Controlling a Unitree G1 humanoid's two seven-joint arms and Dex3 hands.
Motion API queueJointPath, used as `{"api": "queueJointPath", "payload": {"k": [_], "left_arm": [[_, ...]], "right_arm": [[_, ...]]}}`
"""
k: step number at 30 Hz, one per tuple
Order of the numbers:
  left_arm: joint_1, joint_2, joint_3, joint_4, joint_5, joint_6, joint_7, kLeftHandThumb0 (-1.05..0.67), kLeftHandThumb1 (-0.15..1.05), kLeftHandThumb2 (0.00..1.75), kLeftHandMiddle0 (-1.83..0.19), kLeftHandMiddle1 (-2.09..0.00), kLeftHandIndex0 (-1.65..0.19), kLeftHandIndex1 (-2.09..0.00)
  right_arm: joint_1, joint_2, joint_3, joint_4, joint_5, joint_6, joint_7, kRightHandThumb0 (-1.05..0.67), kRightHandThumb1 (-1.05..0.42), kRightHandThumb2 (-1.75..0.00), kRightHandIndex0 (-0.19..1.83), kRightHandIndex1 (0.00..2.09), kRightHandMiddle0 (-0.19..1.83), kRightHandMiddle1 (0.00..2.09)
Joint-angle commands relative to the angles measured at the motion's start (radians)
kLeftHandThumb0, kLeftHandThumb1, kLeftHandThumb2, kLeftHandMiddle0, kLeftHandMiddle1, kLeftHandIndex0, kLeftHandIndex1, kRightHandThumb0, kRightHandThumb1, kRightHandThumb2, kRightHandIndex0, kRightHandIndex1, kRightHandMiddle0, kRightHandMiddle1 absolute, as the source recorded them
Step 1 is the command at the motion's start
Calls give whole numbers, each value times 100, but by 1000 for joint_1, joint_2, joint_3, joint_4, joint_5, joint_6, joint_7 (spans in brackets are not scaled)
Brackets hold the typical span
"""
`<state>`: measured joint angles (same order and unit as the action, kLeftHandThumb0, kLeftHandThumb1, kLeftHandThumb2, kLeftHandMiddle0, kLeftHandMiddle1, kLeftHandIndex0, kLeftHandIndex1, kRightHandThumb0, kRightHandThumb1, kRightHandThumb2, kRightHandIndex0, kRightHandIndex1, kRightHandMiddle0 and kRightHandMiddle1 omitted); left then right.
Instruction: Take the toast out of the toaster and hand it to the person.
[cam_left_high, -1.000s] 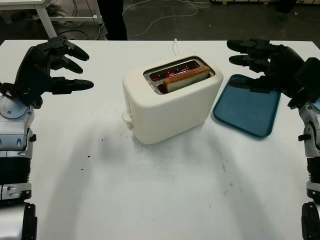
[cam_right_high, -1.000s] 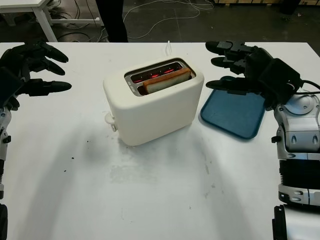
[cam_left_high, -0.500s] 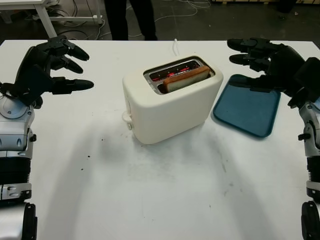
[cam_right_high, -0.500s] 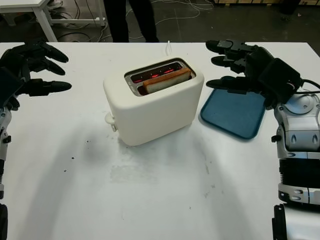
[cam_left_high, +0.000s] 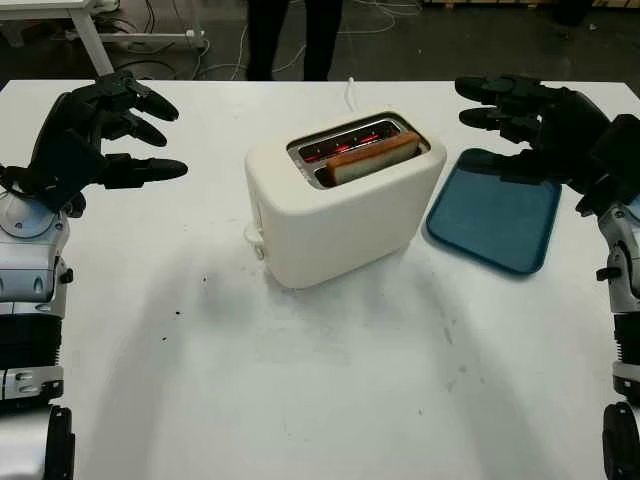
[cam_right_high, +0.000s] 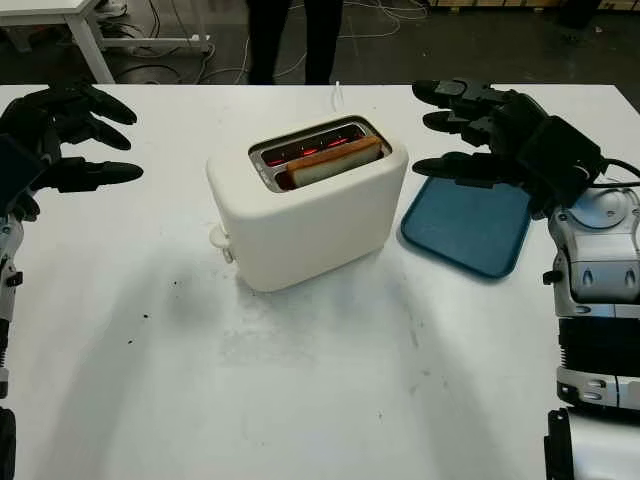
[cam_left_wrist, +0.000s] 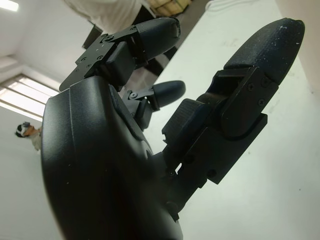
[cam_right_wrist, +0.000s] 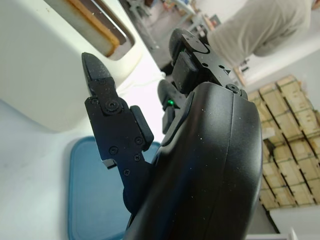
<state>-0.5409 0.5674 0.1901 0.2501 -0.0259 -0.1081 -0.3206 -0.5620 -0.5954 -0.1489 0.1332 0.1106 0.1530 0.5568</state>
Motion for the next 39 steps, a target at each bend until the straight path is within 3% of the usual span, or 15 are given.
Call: {"api": "queueJointPath", "payload": {"k": [1,39], "left_arm": [[-1,5,2,3,3,-12,2,-105,56,0,-50,-128,-56,-113],[1,4,0,0,6,-12,6,-105,56,0,-50,-129,-56,-112]], "right_arm": [[6,5,-5,-16,12,17,-11,-26,-78,0,16,55,45,0],[12,5,-3,-27,9,17,-18,-24,-79,0,17,53,45,0]]}}
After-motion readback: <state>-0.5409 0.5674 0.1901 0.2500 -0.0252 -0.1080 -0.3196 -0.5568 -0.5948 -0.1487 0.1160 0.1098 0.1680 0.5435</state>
